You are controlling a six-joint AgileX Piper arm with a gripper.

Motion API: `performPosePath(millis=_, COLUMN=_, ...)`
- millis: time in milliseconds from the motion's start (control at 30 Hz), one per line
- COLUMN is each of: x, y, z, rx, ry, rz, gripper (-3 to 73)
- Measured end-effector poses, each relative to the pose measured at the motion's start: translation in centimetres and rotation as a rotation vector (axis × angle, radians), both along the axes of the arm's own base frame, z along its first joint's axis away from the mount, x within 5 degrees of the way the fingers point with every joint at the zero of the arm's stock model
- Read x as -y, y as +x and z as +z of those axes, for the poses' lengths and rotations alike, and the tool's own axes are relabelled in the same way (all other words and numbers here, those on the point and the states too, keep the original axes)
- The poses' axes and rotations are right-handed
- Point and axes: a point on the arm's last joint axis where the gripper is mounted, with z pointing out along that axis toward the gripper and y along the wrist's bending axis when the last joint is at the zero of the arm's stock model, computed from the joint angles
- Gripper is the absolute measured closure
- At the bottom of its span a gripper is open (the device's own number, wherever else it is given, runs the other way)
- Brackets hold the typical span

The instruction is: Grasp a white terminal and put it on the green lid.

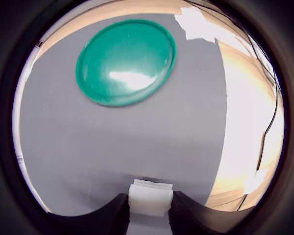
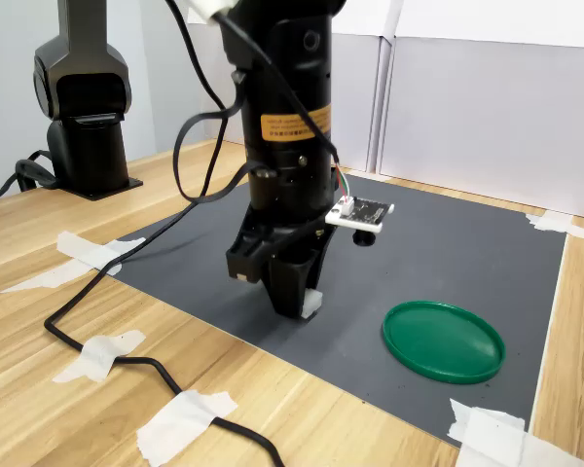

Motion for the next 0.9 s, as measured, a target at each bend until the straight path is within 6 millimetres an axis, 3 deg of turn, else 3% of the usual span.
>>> performPosePath(millis=167, x=0.4, y=1.9, z=4.3, rx=0.117, ry=-0.023, rz=-0.002, gripper=37.8)
performPosePath(millis=333, x=-0.2, y=3.9, z=6.1, rx=0.183, ry=-0.032, rz=0.024, gripper=37.8)
performPosePath(millis=433, x=-2.0, y=5.3, z=5.6, rx=0.18, ry=-0.027, rz=0.072, gripper=37.8)
performPosePath(millis=633, x=-4.8, y=7.1, z=2.7, rx=0.129, ry=-0.015, rz=0.14, gripper=38.0)
performPosePath(millis=900, x=-4.5, y=7.7, z=1.3, rx=0.108, ry=-0.082, rz=0.139, gripper=38.0)
